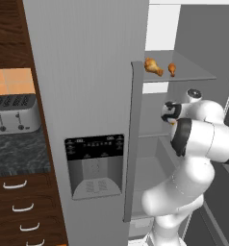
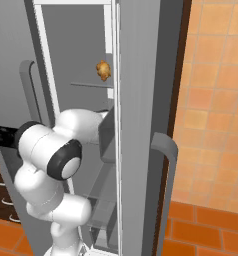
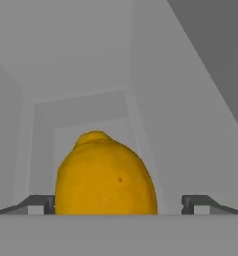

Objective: Place one lemon and one chicken drumstick in each tupperware on the nearby counter, to pack two identical lunches.

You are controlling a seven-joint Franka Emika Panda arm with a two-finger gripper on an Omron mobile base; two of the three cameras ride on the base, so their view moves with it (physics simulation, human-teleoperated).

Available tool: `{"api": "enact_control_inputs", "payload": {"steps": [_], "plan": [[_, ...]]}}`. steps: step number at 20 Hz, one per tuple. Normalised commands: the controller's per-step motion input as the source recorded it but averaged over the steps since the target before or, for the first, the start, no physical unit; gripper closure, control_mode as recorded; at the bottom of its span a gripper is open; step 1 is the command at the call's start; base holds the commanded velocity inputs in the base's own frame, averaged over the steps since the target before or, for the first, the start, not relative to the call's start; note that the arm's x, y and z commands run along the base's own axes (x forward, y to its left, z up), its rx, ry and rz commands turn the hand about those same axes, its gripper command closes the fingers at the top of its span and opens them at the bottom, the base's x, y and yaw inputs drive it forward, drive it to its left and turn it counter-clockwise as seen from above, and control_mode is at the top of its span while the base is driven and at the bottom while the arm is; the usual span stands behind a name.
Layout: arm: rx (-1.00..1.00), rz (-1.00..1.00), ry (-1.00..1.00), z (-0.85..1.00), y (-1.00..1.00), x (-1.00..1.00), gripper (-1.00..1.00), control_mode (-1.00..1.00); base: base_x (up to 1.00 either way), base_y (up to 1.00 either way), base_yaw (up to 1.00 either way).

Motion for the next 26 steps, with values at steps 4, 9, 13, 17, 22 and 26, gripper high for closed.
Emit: {"api": "enact_control_inputs", "payload": {"steps": [4,9,13,17,22,26], "plan": [[0.00,0.00,0.00,-0.25,0.00,0.06,1.00,-1.00,0.00,0.00,0.00],[0.00,0.00,0.00,0.00,0.04,-0.06,1.00,-1.00,0.00,0.00,0.00],[0.00,0.00,-0.05,0.42,0.29,-0.90,1.00,-1.00,0.00,0.00,0.00],[0.01,0.00,-0.05,0.96,0.39,-1.00,1.00,-1.00,0.00,0.00,0.00],[-0.02,0.00,0.04,0.85,0.26,-1.00,1.00,-1.00,0.00,0.00,0.00],[-0.10,0.06,0.08,0.04,0.01,-1.00,1.00,-1.00,0.00,0.00,0.00]]}}
